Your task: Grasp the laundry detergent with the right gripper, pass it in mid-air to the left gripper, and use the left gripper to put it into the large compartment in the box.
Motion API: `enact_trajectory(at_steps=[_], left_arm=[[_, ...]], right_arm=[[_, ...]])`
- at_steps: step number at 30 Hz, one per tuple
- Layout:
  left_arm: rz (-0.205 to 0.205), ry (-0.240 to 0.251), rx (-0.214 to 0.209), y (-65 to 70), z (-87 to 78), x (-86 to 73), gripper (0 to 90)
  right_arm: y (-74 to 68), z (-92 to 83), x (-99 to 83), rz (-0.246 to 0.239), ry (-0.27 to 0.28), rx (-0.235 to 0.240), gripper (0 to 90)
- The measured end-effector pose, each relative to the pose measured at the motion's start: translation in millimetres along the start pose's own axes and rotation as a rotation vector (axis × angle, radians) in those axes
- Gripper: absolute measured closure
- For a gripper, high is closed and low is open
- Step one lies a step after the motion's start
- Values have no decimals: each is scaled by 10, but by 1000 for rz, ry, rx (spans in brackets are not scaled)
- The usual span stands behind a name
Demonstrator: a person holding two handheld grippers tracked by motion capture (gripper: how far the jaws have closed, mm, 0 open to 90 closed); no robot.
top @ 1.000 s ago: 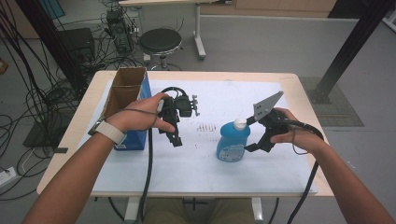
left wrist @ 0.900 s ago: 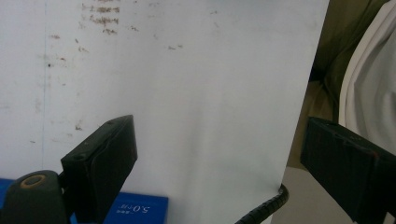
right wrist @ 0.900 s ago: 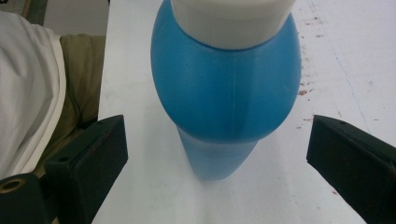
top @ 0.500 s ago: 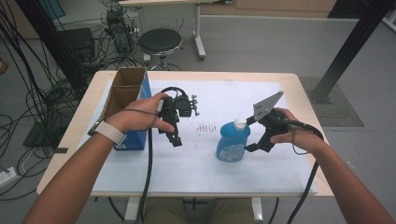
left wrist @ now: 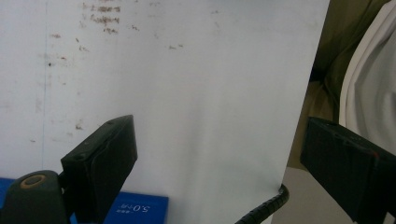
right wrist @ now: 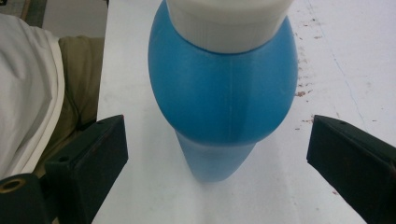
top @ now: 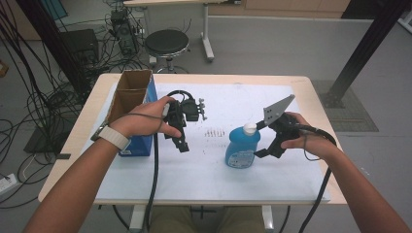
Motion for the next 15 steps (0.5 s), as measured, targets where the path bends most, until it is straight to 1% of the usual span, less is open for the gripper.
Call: enact_trajectory(at_steps=[15], left_arm=[[-1,1,-1,-8,3,2,115]], right_arm=[[8,5,-6,5,2,1,52]])
Point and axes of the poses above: each handheld gripper's, and its own axes: z roughly forward along the jaws, x roughly out of its top, y roughly to its right, the point moved 3 cm from there along z, roughly forward along the jaws, and after that the axes turned 1 degree about z, right-handed, at the moved point
